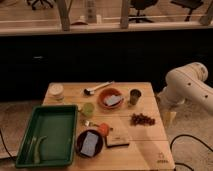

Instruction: Place grapes in plastic cup

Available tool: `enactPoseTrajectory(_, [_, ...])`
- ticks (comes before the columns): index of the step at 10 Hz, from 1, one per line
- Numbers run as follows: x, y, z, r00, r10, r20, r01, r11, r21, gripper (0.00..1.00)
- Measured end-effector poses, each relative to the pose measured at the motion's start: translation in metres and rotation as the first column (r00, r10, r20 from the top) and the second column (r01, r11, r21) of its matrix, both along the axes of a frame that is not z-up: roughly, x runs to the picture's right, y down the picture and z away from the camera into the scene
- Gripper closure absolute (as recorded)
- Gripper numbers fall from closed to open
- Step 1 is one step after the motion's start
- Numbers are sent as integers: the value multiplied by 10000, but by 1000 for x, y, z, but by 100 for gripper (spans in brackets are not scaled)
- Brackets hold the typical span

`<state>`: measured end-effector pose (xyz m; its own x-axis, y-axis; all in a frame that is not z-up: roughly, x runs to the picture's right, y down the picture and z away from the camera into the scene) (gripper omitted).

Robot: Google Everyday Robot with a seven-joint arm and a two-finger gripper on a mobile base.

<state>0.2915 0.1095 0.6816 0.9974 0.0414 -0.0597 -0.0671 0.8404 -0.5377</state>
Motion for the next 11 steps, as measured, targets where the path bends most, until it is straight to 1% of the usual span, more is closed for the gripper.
enactPoseTrajectory(11, [0, 0, 0, 10000, 1, 1, -1, 10000, 0, 13])
